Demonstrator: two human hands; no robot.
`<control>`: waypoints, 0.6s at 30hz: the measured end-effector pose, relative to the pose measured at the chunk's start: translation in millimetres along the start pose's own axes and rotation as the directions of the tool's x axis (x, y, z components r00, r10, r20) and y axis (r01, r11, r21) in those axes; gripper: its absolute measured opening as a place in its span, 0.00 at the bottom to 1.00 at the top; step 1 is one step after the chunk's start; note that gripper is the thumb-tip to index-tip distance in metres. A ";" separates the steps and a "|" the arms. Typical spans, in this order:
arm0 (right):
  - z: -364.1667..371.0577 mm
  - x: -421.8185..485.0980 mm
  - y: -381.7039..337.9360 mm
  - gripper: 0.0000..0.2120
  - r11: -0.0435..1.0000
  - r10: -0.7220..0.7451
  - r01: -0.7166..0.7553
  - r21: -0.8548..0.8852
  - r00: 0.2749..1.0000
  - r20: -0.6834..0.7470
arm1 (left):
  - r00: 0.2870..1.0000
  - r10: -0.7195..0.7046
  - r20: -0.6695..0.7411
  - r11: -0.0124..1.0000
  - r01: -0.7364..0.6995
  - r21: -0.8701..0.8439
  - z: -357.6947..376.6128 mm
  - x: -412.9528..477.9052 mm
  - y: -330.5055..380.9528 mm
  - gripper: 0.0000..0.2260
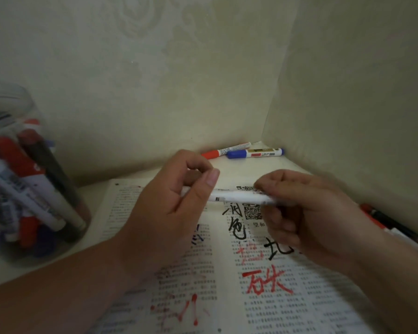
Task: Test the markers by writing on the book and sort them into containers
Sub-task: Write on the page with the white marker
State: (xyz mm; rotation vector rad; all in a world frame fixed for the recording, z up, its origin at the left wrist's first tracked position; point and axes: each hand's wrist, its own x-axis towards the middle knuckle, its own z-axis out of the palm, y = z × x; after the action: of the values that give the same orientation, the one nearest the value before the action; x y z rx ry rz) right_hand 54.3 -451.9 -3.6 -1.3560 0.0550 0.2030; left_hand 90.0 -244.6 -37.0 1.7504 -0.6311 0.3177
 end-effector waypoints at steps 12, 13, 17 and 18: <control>25.0 3.8 -17.4 0.10 0.816 -0.559 0.577 0.000 0.790 -0.252 | 0.863 -0.471 -0.181 0.832 0.367 -0.415 -5.5 20.1 -16.3 0.16; 36.8 3.2 -25.5 0.10 0.794 -0.598 0.607 -0.032 0.770 -0.225 | 0.842 -0.507 -0.185 0.809 0.391 -0.438 -7.4 22.4 -17.3 0.17; 106.2 0.5 -65.3 0.06 0.653 -0.754 0.743 -0.146 0.656 -0.033 | 0.779 -0.619 -0.103 0.698 0.485 -0.526 -15.8 27.6 -12.8 0.19; 124.2 1.2 -76.0 0.05 0.606 -0.786 0.772 -0.192 0.619 0.006 | 0.765 -0.641 -0.062 0.669 0.517 -0.534 -19.0 28.1 -11.5 0.19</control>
State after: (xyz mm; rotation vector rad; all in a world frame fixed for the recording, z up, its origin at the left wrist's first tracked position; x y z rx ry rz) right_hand 59.2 -346.0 96.1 -1.4460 -0.5106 -0.6183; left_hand 121.6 -231.6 -26.4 1.2930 0.0710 -0.0852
